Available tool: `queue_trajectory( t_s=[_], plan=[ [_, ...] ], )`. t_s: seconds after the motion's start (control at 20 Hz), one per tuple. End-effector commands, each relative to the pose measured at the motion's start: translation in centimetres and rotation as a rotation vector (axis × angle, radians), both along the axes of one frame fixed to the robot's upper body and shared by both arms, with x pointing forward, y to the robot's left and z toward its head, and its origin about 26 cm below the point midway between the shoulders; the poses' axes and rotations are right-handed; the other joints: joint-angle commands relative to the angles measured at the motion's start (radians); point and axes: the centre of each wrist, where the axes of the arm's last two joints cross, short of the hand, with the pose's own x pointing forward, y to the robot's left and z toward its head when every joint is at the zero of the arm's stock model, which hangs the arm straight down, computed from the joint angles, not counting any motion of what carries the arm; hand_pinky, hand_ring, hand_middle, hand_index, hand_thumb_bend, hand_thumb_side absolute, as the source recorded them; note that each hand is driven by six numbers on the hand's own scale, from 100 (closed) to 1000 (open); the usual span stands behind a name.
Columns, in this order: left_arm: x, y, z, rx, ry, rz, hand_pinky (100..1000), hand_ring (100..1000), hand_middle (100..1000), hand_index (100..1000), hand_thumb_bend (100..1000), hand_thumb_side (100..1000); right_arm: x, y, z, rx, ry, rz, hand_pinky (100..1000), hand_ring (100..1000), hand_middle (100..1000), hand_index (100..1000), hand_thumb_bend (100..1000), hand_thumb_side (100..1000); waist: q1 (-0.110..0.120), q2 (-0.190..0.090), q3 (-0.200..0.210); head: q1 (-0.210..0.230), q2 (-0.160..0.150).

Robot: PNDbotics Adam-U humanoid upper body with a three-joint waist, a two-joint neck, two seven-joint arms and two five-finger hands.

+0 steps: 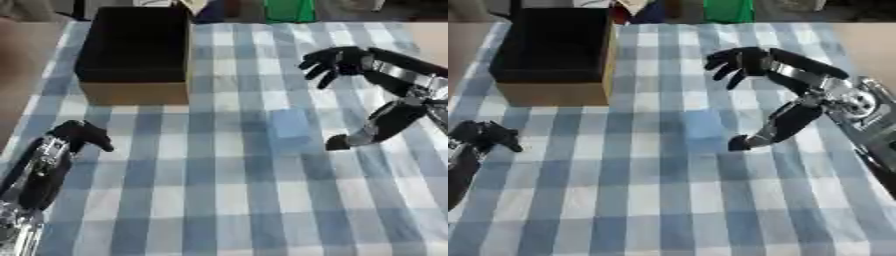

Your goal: Pick up objects on the table and place them in the box.

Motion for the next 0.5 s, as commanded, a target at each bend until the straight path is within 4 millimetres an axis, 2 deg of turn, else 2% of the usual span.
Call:
queue_trajectory(
  t_s=[0.05, 0.5],
  plan=[
    [0.0, 0.2, 0.4, 0.015, -0.013, -0.008, 885, 550, 523, 550, 183, 943, 0.6, -0.2, 0.7, -0.039, -0.039, -0.018, 711, 826, 868, 960, 690, 164, -0.002, -0.018, 0.001, -0.003, 0.003],
    [0.0, 0.1, 0.4, 0.016, -0.013, -0.01, 885, 549, 523, 550, 183, 944, 2.4, -0.4, -1.3, -0.127, -0.03, -0.078, 712, 821, 872, 959, 697, 216, -0.002, -0.016, 0.005, -0.006, 0.003]
  ],
)
